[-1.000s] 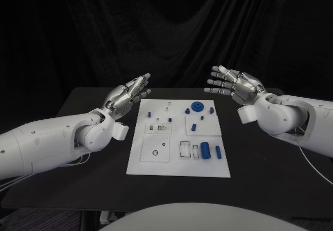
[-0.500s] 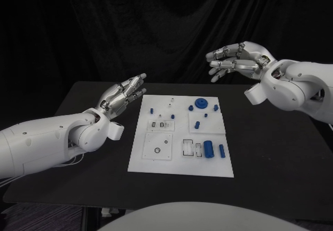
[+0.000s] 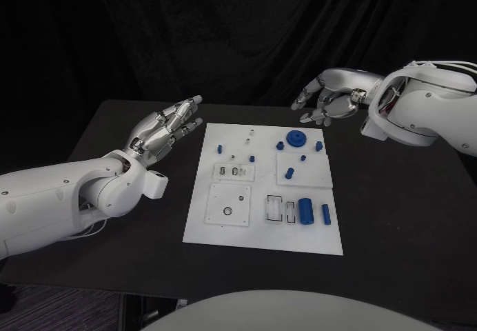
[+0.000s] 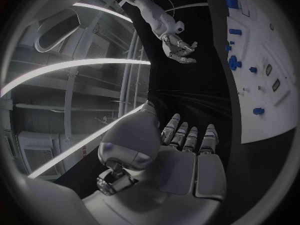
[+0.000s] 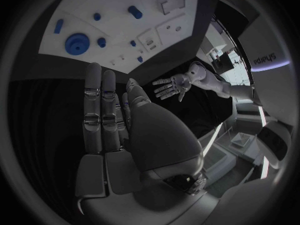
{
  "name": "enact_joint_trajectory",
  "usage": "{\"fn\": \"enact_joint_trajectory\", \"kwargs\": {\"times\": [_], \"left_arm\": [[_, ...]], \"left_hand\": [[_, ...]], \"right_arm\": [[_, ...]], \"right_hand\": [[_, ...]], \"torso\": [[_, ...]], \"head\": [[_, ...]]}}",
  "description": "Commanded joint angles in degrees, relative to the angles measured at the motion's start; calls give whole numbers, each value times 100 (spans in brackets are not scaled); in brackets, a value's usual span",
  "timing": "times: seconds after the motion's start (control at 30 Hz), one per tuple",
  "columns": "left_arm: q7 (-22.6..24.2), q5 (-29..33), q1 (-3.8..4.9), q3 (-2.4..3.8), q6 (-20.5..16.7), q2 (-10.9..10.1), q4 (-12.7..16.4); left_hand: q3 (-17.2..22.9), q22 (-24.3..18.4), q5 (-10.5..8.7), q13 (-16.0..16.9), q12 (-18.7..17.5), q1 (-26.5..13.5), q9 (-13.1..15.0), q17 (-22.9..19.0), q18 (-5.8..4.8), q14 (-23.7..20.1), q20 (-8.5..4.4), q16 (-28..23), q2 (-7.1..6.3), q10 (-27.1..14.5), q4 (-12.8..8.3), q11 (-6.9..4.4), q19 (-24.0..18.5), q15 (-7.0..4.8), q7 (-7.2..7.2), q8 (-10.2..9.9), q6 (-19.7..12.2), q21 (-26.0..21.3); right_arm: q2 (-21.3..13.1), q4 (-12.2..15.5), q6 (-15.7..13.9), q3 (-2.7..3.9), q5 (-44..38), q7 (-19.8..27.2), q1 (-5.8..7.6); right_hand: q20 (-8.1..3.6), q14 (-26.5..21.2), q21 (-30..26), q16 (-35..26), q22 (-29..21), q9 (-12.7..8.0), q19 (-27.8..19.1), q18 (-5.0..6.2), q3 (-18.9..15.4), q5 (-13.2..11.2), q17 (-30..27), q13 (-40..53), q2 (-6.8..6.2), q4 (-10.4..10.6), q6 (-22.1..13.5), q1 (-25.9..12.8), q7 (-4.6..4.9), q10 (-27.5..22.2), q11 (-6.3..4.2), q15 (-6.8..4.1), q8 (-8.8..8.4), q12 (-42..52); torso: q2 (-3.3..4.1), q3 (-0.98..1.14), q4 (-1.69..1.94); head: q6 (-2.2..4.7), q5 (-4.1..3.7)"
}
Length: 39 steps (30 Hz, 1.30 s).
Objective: Assemble the parts on the task board
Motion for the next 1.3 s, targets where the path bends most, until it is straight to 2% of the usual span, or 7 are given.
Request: {"fn": "enact_joint_trajectory", "kwargs": {"times": [0.03, 0.17, 0.3, 0.5, 0.7, 0.8, 1.3], "left_arm": [[1645, -110, 52, 25, -103, -58, 143], [1663, -197, 88, 43, -103, -144, 245], [1650, -237, 108, 49, -68, -187, 275], [1653, -256, 118, 52, -41, -236, 317], [1647, -262, 120, 51, -12, -257, 336], [1639, -262, 120, 50, 11, -249, 328], [1617, -263, 119, 44, 118, -216, 299]], "left_hand": [[-32, -10, -8, -20, 17, 32, 2, -21, 65, -67, -101, -6, 8, -42, 3, -63, -9, -57, -32, 4, 26, 6], [-38, -20, 8, -55, -1, 27, -6, -36, 56, -103, -153, -20, 8, -129, 2, -60, -30, -88, -136, -11, -31, -9], [-33, -32, 20, -77, -11, 28, -9, -37, 46, -106, -141, -21, 16, -186, 2, -5, -56, -52, -163, -14, -52, -29], [-27, -40, 33, -83, -12, 35, -6, -37, 40, -106, -114, -21, 16, -200, 1, -1, -74, -40, -144, -11, -38, -44], [-22, -42, 44, -84, -11, 40, -5, -37, 39, -106, -106, -21, 18, -200, 0, -4, -78, -43, -131, -8, -24, -46], [-14, -43, 64, -86, -12, 45, -4, -37, 40, -106, -95, -21, 23, -205, 1, 2, -81, -33, -111, -8, -22, -48], [23, -39, 128, -82, -6, 59, -4, -36, 45, -102, -42, -19, 36, -178, 4, 62, -76, 19, -79, -7, -12, -40]], "right_arm": [[3, 50, -277, 5, -1640, -475, 8], [27, 72, -432, 5, -1939, -591, -31], [59, 68, -553, 5, -2111, -681, -87], [89, 65, -600, 5, -2265, -798, -171], [110, 16, -536, 5, -2304, -826, -243], [122, -18, -511, 5, -2310, -823, -292], [180, -122, -442, 5, -2317, -754, -479]], "right_hand": [[-35, 205, 160, 113, 144, 13, 90, 52, 144, -14, 178, 4, -108, 55, 76, -13, -34, 191, -8, -44, -125, -190], [-63, 362, 354, 252, 326, 24, 124, 54, 280, -32, 391, 8, -217, 118, 146, -67, -93, 409, -27, -84, -235, -390], [-75, 421, 517, 345, 486, 11, 122, 50, 353, -92, 548, 8, -319, 173, 60, -165, -156, 519, -15, -91, -371, -558], [-97, 590, 1369, 527, 1574, 12, 358, -78, 446, -189, 788, 15, -436, 208, -33, -303, -247, 671, -25, -124, -508, -746], [-120, 658, 2182, 906, 2608, 34, 480, -193, 603, -254, 1178, 20, -531, 208, -40, -423, -272, 792, -41, -155, -596, -960], [-119, 644, 2215, 949, 2644, 37, 459, -191, 618, -275, 1227, 21, -547, 215, -43, -453, -272, 814, -39, -151, -609, -983], [-90, 612, 2457, 1061, 2978, 66, 444, -222, 702, -305, 1375, 32, -602, 229, 42, -530, -218, 1044, -28, -121, -602, -1023]], "torso": [[187, -73, 77], [337, -152, 148], [418, -179, 178], [552, -227, 242], [622, -224, 255], [648, -212, 251], [679, -195, 253]], "head": [[30, -46], [119, -149], [182, -223], [316, -395], [390, -478], [418, -485], [292, -492]]}}
